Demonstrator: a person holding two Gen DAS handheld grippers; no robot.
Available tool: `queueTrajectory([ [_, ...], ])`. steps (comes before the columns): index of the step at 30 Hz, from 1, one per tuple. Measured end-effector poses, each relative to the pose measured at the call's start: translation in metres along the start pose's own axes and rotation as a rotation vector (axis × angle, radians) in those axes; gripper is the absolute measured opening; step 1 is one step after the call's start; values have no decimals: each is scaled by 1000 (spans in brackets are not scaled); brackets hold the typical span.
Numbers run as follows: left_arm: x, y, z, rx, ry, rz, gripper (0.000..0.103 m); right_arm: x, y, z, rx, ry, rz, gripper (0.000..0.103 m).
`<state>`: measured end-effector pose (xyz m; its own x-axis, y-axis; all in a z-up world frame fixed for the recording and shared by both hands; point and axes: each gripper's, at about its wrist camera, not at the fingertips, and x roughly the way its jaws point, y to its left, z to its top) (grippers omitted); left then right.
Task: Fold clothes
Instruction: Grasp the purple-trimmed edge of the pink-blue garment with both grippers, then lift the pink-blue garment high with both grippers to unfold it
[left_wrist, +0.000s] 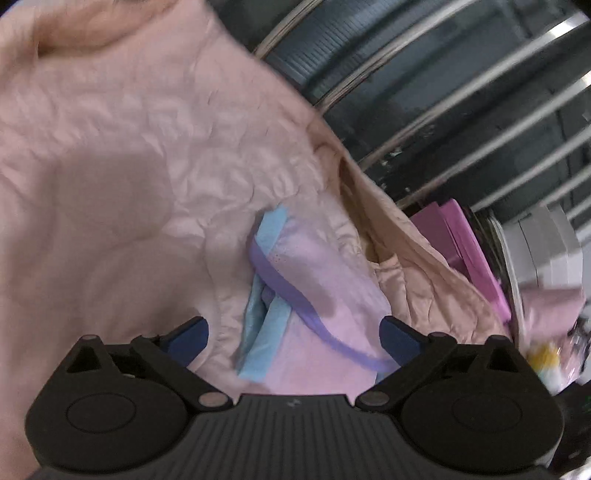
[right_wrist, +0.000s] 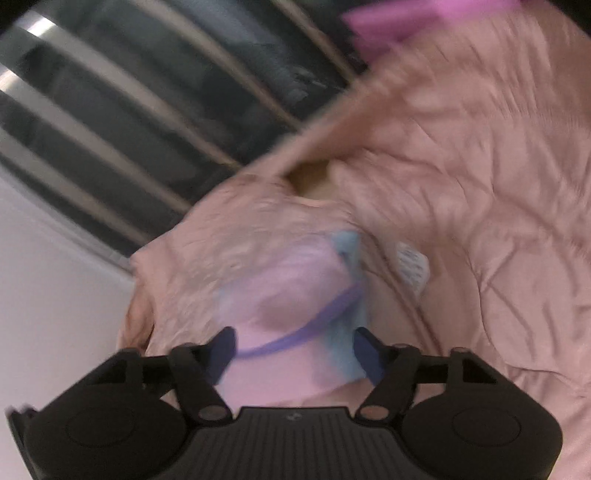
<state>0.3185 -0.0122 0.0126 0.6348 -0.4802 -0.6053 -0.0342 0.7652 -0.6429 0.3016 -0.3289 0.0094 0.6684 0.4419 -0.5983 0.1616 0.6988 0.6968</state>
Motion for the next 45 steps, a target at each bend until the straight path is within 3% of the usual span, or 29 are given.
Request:
queueTrajectory([
  [1,12,1,11,-44,20,-22,98,8,-5,3,18,2,1,59],
  [3,21,5,16,-92,26,-60,74,18,-11,7,42,-11,35,37],
  [4,26,6,19,-116,30,-80,31,22,-12,9,38,-16,36,29],
  [5,31,8,21,-136,33,-97,9,27,-12,10,30,-22,32,5],
  [8,32,2,26,-117,11,-127,5,23,1,7,-60,-73,-11,2],
  [13,-23,-22,26,30,-64,-192,4,-31,36,0,-172,-170,83,1],
  [16,-80,-49,19,152,-135,-246,1,-86,72,-8,-243,-223,173,1],
  [23,-235,-124,6,298,-319,-366,1,-235,153,-35,-388,-385,346,1],
  [29,-357,-178,-20,398,-462,-459,1,-358,210,-78,-545,-521,369,1],
  [33,-428,-220,-39,512,-540,-483,1,-420,232,-101,-617,-597,372,1],
  [40,-496,-282,-39,612,-624,-414,1,-519,284,-115,-710,-694,385,1],
  [45,-492,-295,-21,626,-614,-334,1,-529,315,-97,-754,-696,296,1],
])
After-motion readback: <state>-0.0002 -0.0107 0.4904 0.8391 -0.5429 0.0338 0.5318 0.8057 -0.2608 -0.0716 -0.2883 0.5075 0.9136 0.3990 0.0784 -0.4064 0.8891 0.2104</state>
